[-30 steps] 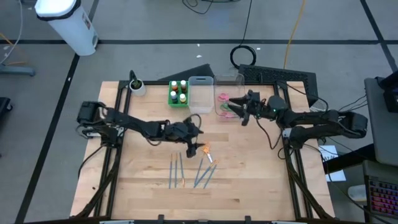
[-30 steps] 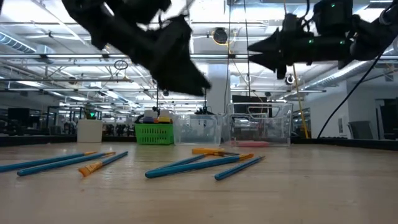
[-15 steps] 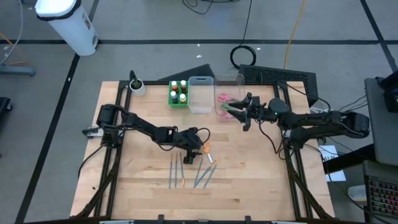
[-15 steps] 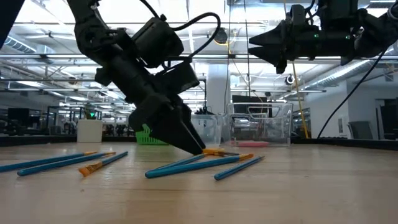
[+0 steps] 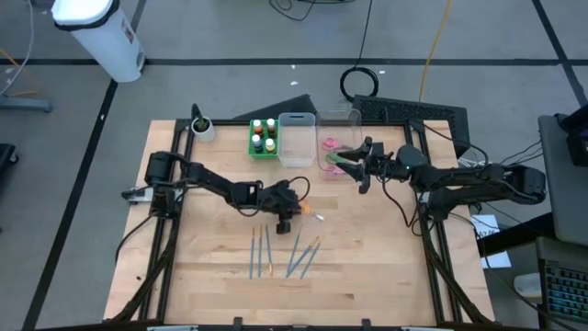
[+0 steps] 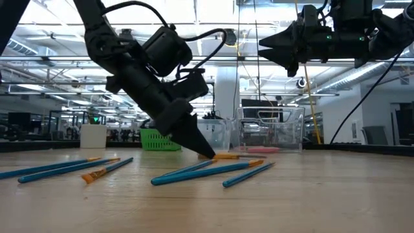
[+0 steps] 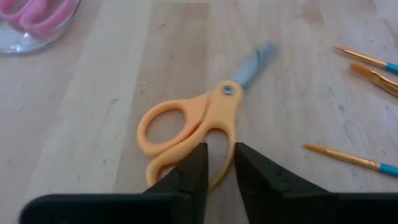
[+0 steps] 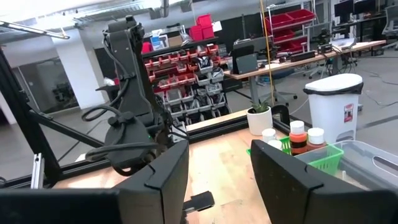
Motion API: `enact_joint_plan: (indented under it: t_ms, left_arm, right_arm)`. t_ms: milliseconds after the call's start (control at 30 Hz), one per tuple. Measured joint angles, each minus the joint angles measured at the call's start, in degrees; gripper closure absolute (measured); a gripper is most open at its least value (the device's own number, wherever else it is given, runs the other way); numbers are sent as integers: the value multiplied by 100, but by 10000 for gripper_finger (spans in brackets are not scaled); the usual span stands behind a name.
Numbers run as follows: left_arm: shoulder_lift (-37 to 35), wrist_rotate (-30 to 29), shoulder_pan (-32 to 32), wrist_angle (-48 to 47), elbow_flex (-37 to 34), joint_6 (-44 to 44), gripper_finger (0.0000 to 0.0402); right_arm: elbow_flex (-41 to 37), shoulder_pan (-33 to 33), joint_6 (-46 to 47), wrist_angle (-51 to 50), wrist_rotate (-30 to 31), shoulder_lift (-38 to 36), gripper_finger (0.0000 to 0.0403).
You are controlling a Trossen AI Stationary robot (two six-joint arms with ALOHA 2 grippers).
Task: Pick & Place Paint Supplies
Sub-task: Put the yellow scissors into the transparent bin
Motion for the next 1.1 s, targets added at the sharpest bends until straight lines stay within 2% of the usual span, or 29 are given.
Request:
enact_joint_plan:
  t_ms: [300, 500, 633, 833, 933, 1100]
  left_arm:
    - [4, 31, 23, -9, -2, -84, 393]
    - [4, 63, 23, -26, -4, -3, 378]
    - [-128, 8, 26, -43, -14, 363, 393]
    - [-630, -714, -38, -113, -29, 570, 385]
    - [-900, -1101, -178, -109, -22, 825, 395]
    - [-1368, -2098, -516, -72, -15, 1358, 390]
  right_arm:
    - [0, 0, 0, 0, 9, 0, 238]
    - [-2, 0, 1, 2, 9, 0, 238]
    - [-2, 0, 3, 48, 11, 0, 238]
    - [-2, 0, 3, 46, 11, 0, 238]
    - [-2, 2, 45, 43, -4, 0, 238]
    - [-2, 21, -81, -99, -37, 0, 238]
